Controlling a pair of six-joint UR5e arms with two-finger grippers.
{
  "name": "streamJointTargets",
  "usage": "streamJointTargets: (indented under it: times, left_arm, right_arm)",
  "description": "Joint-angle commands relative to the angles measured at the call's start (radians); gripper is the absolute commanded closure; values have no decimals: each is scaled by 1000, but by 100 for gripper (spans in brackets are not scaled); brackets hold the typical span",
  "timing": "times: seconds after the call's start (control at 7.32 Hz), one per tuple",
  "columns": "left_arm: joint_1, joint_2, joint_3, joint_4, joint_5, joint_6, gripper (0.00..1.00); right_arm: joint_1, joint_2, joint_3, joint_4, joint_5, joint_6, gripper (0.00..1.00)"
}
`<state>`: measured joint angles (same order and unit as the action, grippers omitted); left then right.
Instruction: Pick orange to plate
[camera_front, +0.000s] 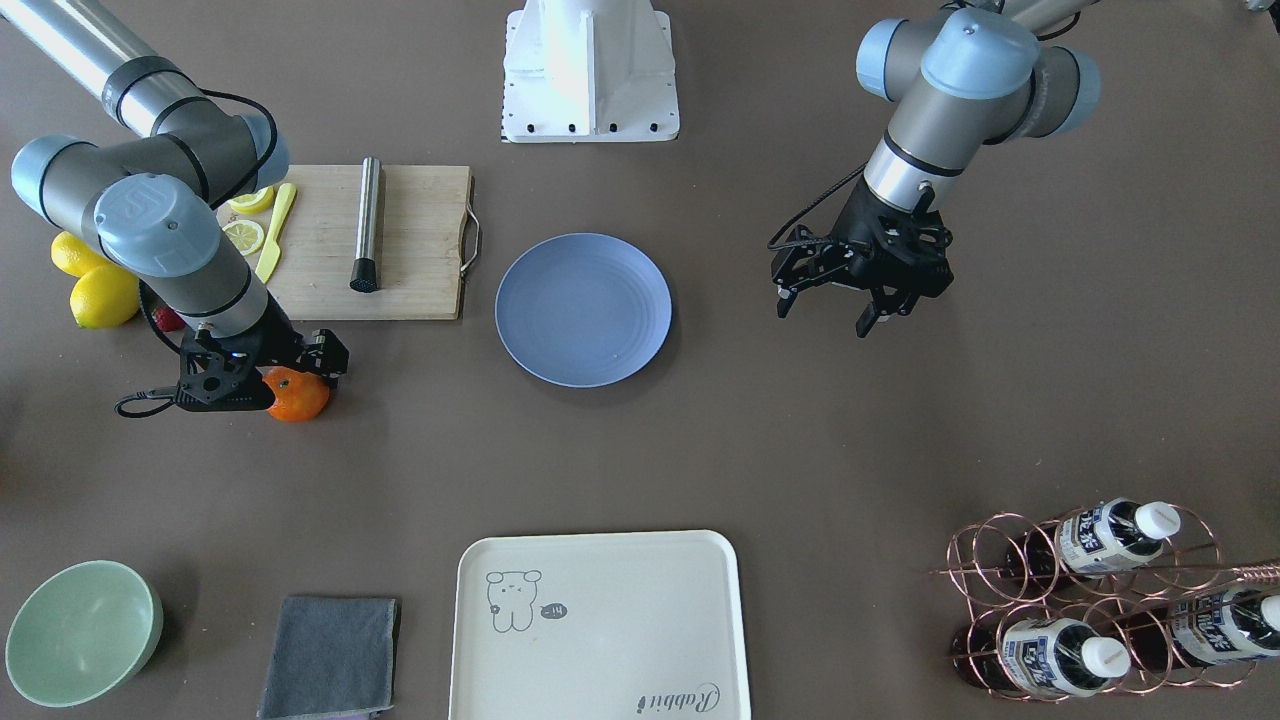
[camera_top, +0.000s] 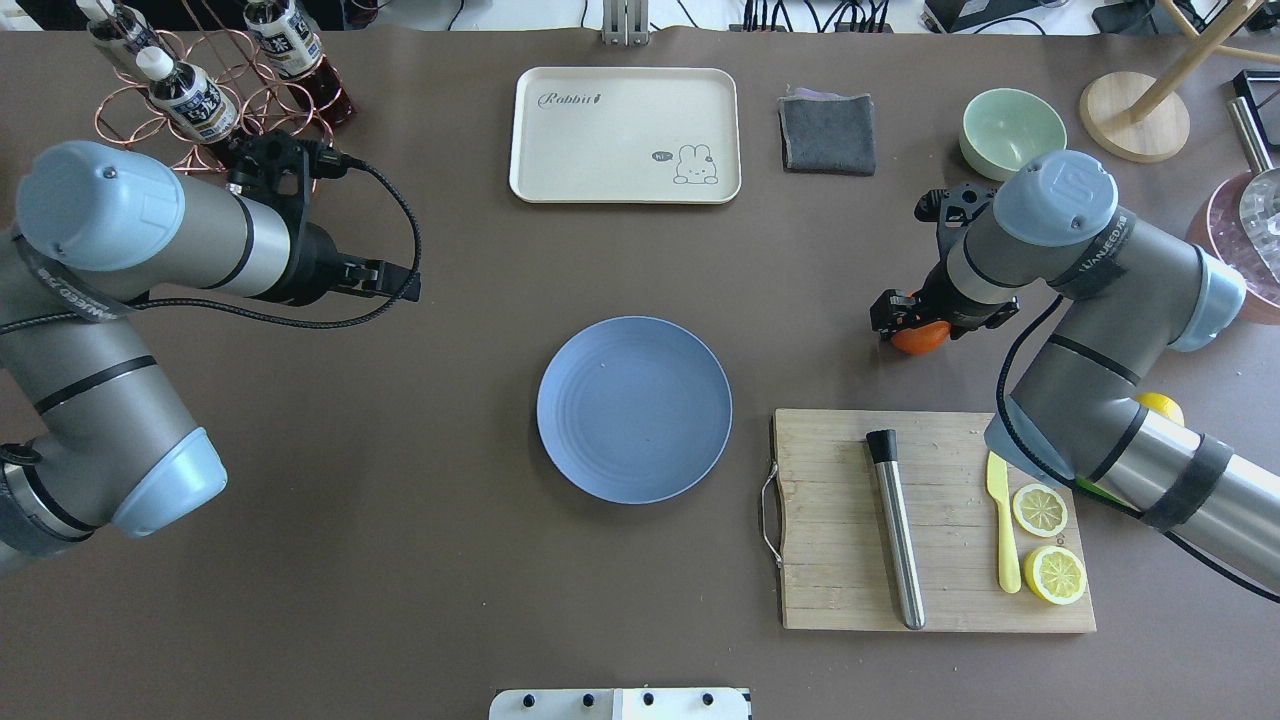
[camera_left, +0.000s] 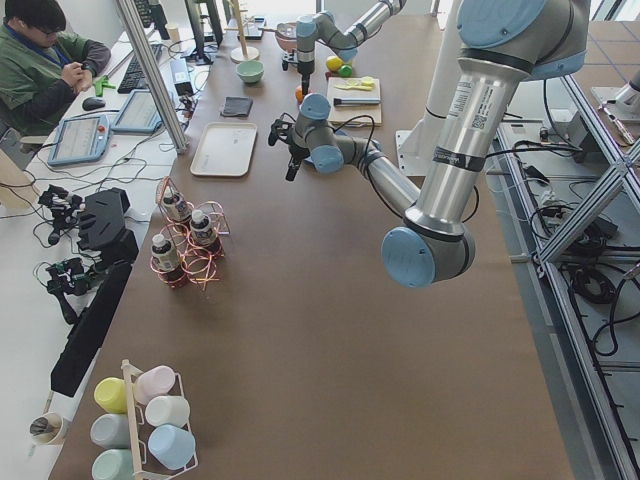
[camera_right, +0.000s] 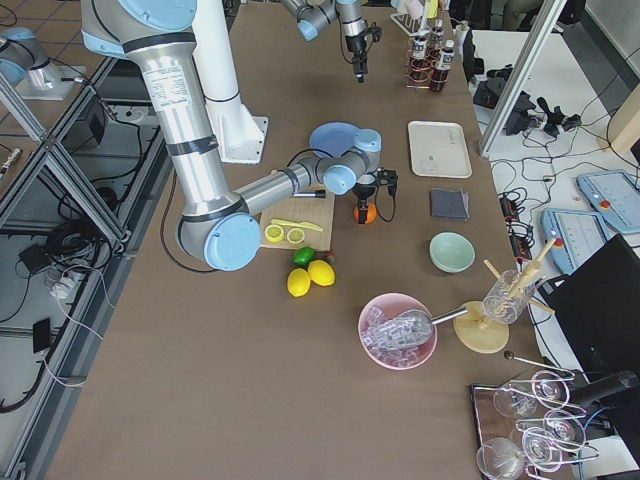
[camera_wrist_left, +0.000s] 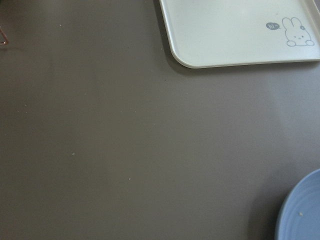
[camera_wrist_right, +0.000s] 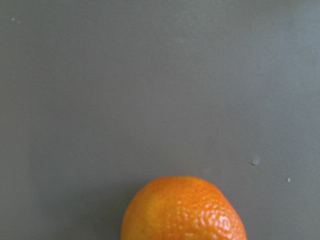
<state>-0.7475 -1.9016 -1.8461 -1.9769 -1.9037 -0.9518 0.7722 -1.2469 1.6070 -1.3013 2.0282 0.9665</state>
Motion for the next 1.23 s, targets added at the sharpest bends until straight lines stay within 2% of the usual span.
streamJointTargets:
  times: [0.0,0.14,0.27,0.55,0.82,0.96,1.09]
  left_arm:
    - [-41,12,-1,9,-18,53,2]
    - [-71,12,-1,12,-43,83,2]
    - [-135,16,7,13,-113,134,2]
    - [-254,88,10,13,-185,331,2]
    - [-360,172,21,12,-222,509,2]
    - [-410,199,40,15,-224,601,2]
    - [-458,208,79,13,-242,686,2]
  right_arm:
    - [7,45,19,-6,3,3,100]
    - [19,55,75,-16,10,3,100]
    - [16,61,124,-45,12,26,100]
    - [-66,162,155,-107,-9,221,100]
    - [-233,263,194,-223,-177,351,100]
    - [-310,320,182,-280,-237,379,100]
    - [-351,355,154,-283,-288,397,100]
